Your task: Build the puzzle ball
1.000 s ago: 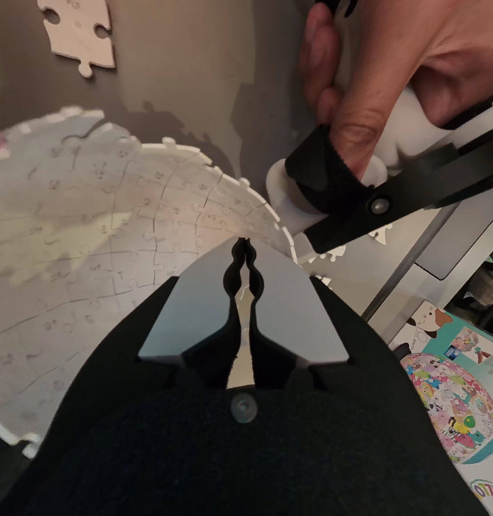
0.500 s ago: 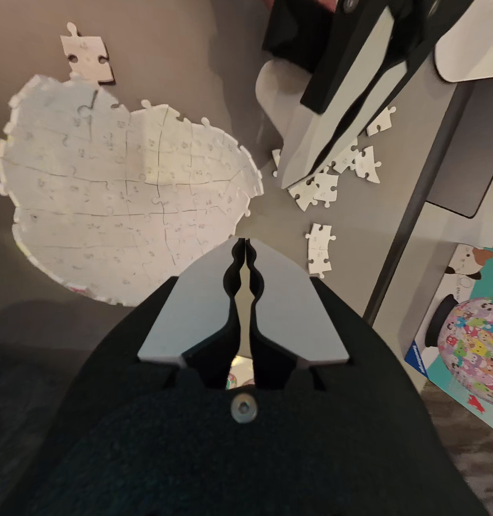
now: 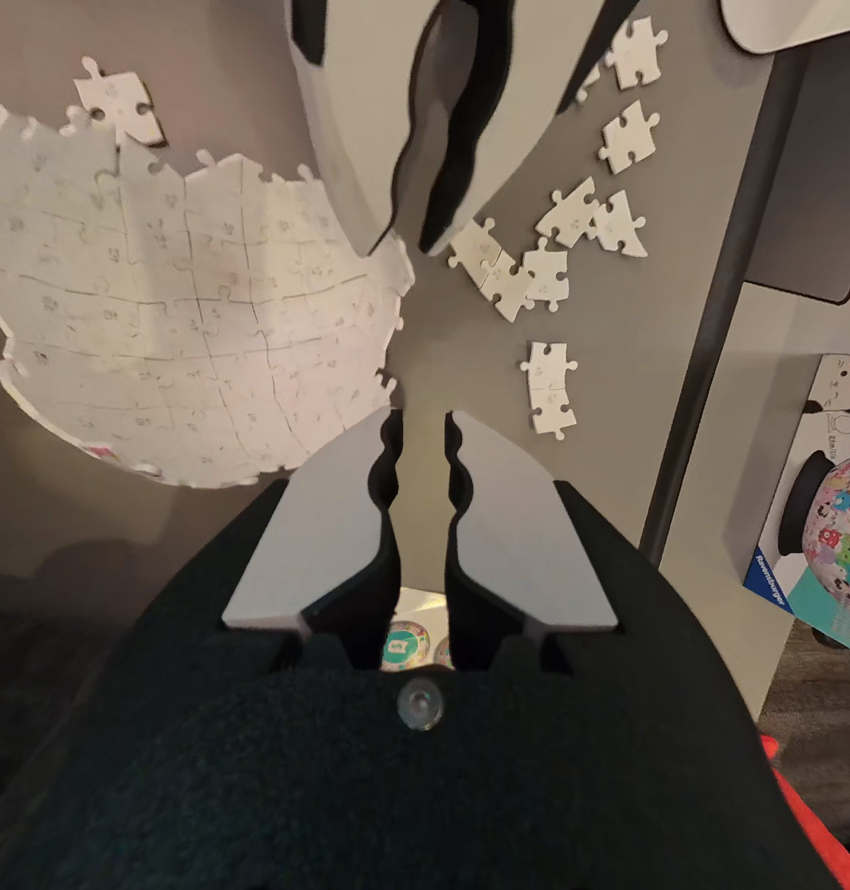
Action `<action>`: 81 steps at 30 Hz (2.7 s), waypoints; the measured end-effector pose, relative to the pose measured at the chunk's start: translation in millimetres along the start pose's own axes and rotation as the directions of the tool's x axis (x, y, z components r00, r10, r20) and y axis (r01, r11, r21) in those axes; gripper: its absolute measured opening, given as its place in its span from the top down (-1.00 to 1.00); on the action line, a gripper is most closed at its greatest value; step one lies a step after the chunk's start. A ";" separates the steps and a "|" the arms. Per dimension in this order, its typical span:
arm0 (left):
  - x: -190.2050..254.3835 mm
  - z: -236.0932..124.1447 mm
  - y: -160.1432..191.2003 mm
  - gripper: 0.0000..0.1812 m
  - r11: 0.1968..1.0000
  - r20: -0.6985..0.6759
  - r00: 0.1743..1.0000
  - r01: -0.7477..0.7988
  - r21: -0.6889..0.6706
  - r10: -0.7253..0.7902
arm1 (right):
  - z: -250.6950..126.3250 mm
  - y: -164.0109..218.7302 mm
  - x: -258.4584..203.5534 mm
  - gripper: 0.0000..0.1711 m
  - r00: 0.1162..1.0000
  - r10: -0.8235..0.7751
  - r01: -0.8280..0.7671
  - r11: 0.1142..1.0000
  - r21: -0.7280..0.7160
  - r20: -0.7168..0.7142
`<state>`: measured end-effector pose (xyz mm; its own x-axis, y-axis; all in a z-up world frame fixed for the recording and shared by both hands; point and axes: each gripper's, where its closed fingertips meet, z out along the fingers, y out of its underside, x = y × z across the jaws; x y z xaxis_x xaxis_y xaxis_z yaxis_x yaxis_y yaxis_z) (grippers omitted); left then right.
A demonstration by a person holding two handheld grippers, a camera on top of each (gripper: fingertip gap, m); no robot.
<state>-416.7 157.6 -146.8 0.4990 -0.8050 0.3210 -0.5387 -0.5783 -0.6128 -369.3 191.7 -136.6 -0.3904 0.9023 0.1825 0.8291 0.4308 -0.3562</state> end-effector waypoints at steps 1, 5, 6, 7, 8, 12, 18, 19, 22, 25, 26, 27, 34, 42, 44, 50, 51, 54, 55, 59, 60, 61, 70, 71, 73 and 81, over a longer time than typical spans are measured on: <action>1.9 2.1 1.5 0.76 1.000 0.003 1.000 -0.008 -0.018 0.009 | -0.7 1.9 0.7 0.81 1.000 0.000 0.000 1.000 -0.009 -0.007; 2.8 5.8 3.7 0.83 0.998 0.033 0.999 -0.032 -0.052 0.034 | -7.6 1.0 2.5 0.81 1.000 0.012 -0.012 1.000 0.006 -0.018; 2.1 5.5 4.1 0.85 0.998 0.042 0.998 -0.036 -0.058 0.038 | -8.8 0.6 2.3 0.81 1.000 0.013 -0.013 1.000 0.011 -0.017; 2.2 4.9 4.7 0.87 0.997 0.046 0.998 -0.037 -0.061 0.040 | -9.3 1.1 2.2 0.81 1.000 0.013 -0.013 1.000 0.011 -0.017; 2.5 4.3 5.6 0.89 0.997 0.045 0.998 -0.038 -0.066 0.041 | -9.5 1.9 2.5 0.81 1.000 0.013 -0.012 1.000 0.008 -0.019; 2.8 4.3 7.8 0.90 0.997 0.040 0.999 -0.032 -0.075 0.035 | -6.9 4.7 1.4 0.81 1.000 0.016 -0.016 1.000 -0.007 -0.009; 3.4 7.0 13.3 0.90 0.995 0.030 0.999 -0.023 -0.102 0.026 | -5.4 6.6 0.0 0.79 1.000 0.015 -0.015 1.000 -0.022 -0.004; 3.6 7.7 14.1 0.90 0.994 0.028 0.999 -0.021 -0.106 0.024 | -6.5 6.5 0.7 0.79 1.000 0.017 -0.017 1.000 -0.019 -0.007; 4.5 9.2 16.4 0.88 0.993 0.020 1.000 -0.015 -0.116 0.018 | -11.9 5.9 4.1 0.79 0.999 0.021 -0.021 1.000 -0.002 -0.025; 3.2 7.4 16.6 0.82 0.993 0.027 1.000 -0.010 -0.117 0.013 | -26.4 -0.6 15.1 0.79 0.994 0.030 -0.025 0.998 0.049 -0.102; 2.9 3.2 14.2 0.77 0.995 0.035 0.999 -0.004 -0.103 0.008 | -35.6 -6.1 19.0 0.78 0.990 0.042 -0.030 0.996 0.088 -0.136; 4.2 -3.6 10.1 0.74 0.997 0.042 0.999 0.002 -0.079 0.001 | -47.4 -12.5 22.5 0.78 0.983 0.062 -0.038 0.990 0.136 -0.172; 52.0 -99.5 -46.0 0.65 0.975 0.237 0.970 -0.094 0.200 0.045 | -159.8 -43.8 22.8 0.77 0.849 0.288 -0.027 0.862 0.506 -0.444; 148.2 -126.6 -21.9 0.56 0.918 0.400 0.913 -0.088 0.386 -0.080 | -133.3 -16.0 -120.7 0.64 0.837 0.544 -0.284 0.529 0.800 -0.063; 143.0 -113.5 21.7 0.56 0.924 0.500 0.848 -0.030 0.381 -0.179 | -108.6 -3.0 -166.9 0.61 0.823 0.568 -0.342 0.502 0.794 -0.005; 142.4 -60.5 147.1 0.53 0.900 0.547 0.751 0.145 0.410 -0.370 | -93.1 18.8 -260.6 0.56 0.781 0.593 -0.485 0.375 0.790 0.198; 138.0 -58.8 159.6 0.52 0.910 0.574 0.734 0.148 0.387 -0.364 | -98.9 18.8 -266.0 0.56 0.784 0.585 -0.480 0.358 0.801 0.208; 126.1 -55.4 172.5 0.51 0.915 0.585 0.732 0.134 0.380 -0.350 | -106.4 16.2 -269.9 0.56 0.815 0.557 -0.420 0.379 0.824 0.159; 121.3 -52.1 174.3 0.48 0.913 0.570 0.739 0.152 0.379 -0.360 | -103.3 17.0 -269.3 0.56 0.824 0.552 -0.403 0.409 0.818 0.130; 97.5 -41.7 182.4 0.44 0.938 0.603 0.724 0.197 0.285 -0.336 | -84.7 20.9 -271.1 0.56 0.832 0.542 -0.418 0.477 0.773 0.116; 93.0 -39.9 182.6 0.40 0.945 0.620 0.717 0.197 0.260 -0.320 | -82.7 20.2 -271.5 0.56 0.832 0.540 -0.429 0.477 0.767 0.130; 91.1 -36.1 181.4 0.39 0.949 0.619 0.721 0.200 0.245 -0.312 | -81.6 19.4 -271.7 0.56 0.831 0.537 -0.437 0.473 0.765 0.142; 89.3 -12.4 176.4 0.92 0.973 0.695 0.682 0.187 0.133 -0.226 | -71.8 19.6 -273.9 0.58 0.834 0.527 -0.460 0.496 0.736 0.166; 92.6 -10.6 174.3 0.93 0.976 0.697 0.685 0.175 0.126 -0.213 | -70.5 20.0 -275.0 0.59 0.833 0.526 -0.465 0.499 0.731 0.171; 101.7 -9.8 167.7 0.96 0.984 0.717 0.675 0.135 0.114 -0.175 | -70.0 19.3 -277.9 0.61 0.833 0.521 -0.473 0.501 0.725 0.183; 203.3 9.5 93.2 0.99 0.970 0.785 0.609 -0.241 0.044 0.115 | -48.2 2.6 -289.7 0.62 0.774 0.544 -0.602 0.474 0.642 0.325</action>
<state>-359.0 -58.6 -145.5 0.7744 -0.4526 -0.4420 -0.6124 -0.3610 -0.7033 -234.7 -69.1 -146.2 0.0186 0.9365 -0.3501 0.3710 -0.3317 -0.8674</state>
